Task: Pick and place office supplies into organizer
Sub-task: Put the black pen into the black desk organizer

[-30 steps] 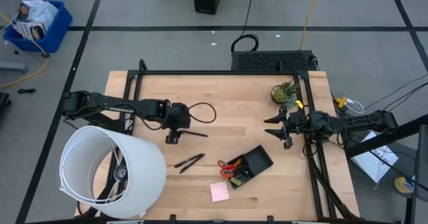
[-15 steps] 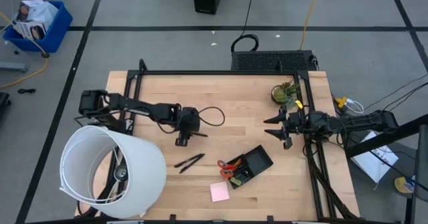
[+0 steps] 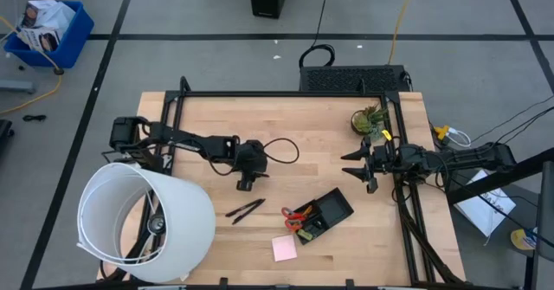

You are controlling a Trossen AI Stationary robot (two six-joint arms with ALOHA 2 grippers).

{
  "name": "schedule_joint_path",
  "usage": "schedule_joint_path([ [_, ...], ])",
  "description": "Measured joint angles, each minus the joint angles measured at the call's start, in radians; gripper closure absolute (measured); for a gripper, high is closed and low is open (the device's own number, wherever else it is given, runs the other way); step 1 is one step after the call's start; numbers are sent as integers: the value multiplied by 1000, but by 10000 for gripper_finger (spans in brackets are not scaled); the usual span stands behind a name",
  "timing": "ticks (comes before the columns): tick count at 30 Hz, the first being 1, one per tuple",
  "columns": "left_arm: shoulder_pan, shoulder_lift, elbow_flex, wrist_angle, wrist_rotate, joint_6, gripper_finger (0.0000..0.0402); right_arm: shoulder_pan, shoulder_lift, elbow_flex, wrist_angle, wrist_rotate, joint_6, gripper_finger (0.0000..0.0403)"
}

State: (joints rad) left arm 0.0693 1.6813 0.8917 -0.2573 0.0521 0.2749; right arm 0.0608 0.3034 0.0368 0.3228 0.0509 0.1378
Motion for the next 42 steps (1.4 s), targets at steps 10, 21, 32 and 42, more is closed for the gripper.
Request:
schedule_joint_path([
  [10, -20, 136, 145, -147, 1, 5, 202, 0, 0, 0, -1, 0, 0, 220],
  [21, -6, 196, 215, -199, 16, -15, 202, 0, 0, 0, 0, 0, 0, 220],
  [32, -6, 198, 214, -186, 27, -28, 291, 0, 0, 0, 0, 0, 0, 220],
  [42, -6, 199, 214, -182, 19, -69, 374, 0, 0, 0, 0, 0, 0, 220],
])
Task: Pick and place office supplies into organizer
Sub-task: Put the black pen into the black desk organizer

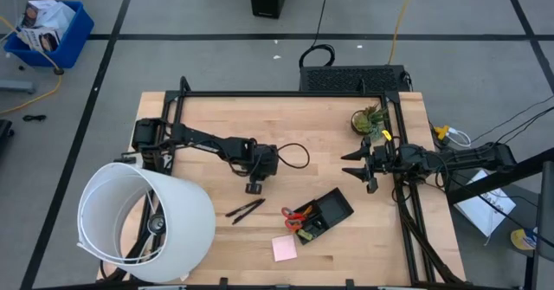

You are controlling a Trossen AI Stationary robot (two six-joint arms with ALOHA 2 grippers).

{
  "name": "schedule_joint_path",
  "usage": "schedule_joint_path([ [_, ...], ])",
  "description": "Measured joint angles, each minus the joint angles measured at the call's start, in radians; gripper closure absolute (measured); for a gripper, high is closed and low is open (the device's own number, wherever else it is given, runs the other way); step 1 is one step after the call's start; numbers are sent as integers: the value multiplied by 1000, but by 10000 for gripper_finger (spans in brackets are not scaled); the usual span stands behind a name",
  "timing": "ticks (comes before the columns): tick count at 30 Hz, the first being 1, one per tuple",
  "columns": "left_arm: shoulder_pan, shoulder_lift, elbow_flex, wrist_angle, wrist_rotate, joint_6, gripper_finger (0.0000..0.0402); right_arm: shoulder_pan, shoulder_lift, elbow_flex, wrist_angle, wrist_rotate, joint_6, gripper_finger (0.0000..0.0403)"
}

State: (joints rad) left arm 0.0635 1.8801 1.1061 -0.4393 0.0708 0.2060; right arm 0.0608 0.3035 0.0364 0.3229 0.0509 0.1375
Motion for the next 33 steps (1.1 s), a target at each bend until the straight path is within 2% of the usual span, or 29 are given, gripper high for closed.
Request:
schedule_joint_path([
  [9, 2, -39, -4, 1, 22, -63, 351, 0, 0, 0, 0, 0, 0, 220],
  [16, -12, -163, -3, 88, 21, -118, 375, 0, 0, 0, 0, 0, 0, 220],
  [20, -46, -240, -3, 193, 29, -137, 363, 0, 0, 0, 0, 0, 0, 220],
  [24, -92, -276, -3, 375, 71, -129, 350, 0, 0, 0, 0, 0, 0, 220],
  [31, -150, -257, -3, 648, 171, -55, 373, 0, 0, 0, -1, 0, 0, 220],
  [33, -149, -232, -5, 735, 230, -29, 372, 0, 0, 0, -1, 0, 0, 220],
])
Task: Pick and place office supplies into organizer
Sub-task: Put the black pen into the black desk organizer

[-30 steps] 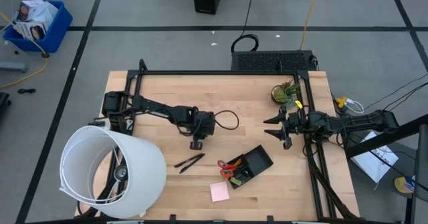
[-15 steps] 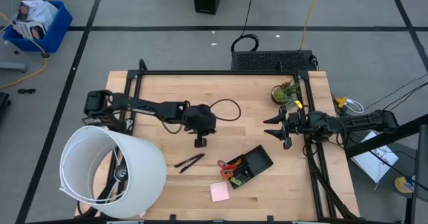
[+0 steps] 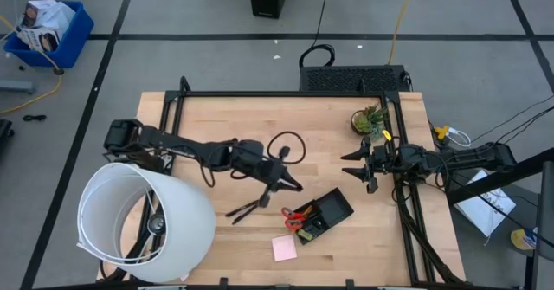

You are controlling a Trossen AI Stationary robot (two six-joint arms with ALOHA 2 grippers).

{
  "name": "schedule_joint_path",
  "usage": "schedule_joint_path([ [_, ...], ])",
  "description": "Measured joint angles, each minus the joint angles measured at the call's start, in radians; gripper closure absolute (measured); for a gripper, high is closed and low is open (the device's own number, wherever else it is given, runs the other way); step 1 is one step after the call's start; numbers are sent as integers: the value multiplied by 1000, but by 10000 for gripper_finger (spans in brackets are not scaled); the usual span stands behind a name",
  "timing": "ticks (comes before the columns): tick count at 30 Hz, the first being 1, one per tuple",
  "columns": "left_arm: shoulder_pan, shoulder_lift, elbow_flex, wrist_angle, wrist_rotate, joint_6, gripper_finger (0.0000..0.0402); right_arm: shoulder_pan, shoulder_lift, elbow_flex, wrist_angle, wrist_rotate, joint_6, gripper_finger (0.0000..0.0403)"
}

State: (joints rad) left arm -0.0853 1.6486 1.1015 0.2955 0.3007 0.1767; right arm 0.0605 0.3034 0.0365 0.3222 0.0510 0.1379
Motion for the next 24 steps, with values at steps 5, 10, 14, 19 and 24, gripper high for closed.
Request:
schedule_joint_path([
  [5, 54, 54, -1, 163, 248, 1, 352, 0, 0, 0, 0, 0, 0, 220],
  [10, 101, 145, -1, 380, 483, -46, 362, 0, 0, 0, 1, 0, 0, 220],
  [14, 109, 224, 0, 558, 548, -127, 374, 0, 0, 0, 1, 0, 0, 220],
  [19, 127, 287, 10, 712, 636, -148, 361, 0, 0, 0, 1, 0, 0, 220],
  [24, 124, 309, 58, 704, 645, -152, 364, 0, 0, 0, 1, 0, 0, 220],
])
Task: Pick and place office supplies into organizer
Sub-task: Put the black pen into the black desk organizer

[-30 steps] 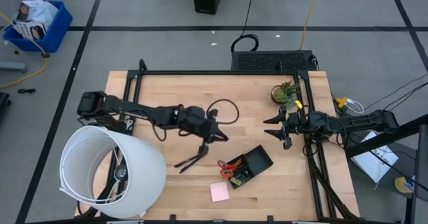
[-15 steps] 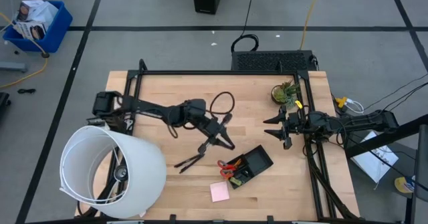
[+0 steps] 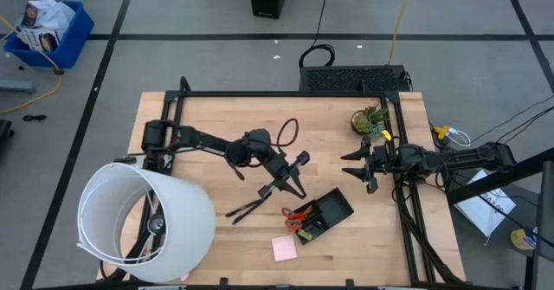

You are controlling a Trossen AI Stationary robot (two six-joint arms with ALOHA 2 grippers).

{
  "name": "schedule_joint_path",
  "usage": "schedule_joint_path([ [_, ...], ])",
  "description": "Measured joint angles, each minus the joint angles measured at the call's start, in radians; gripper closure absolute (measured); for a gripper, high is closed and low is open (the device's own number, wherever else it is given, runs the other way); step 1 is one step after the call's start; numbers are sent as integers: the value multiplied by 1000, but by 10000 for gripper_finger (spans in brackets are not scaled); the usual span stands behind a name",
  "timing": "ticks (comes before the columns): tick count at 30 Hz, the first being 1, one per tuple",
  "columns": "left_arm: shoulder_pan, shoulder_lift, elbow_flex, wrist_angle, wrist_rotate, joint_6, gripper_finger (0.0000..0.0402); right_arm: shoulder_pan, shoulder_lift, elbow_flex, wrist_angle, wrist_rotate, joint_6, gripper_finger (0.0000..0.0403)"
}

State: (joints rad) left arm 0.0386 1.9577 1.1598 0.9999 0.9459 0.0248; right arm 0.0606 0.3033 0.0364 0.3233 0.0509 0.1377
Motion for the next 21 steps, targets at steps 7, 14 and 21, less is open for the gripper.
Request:
schedule_joint_path([
  [7, -33, 19, 66, -1, 51, -5, 369, 0, 0, 0, 0, 0, 0, 220],
  [14, -40, 72, 95, 47, 105, 12, 365, 0, 0, 0, -8, 0, 0, 220],
  [21, -40, 166, 201, 55, 156, -38, 367, 0, 0, 0, -2, 0, 0, 220],
])
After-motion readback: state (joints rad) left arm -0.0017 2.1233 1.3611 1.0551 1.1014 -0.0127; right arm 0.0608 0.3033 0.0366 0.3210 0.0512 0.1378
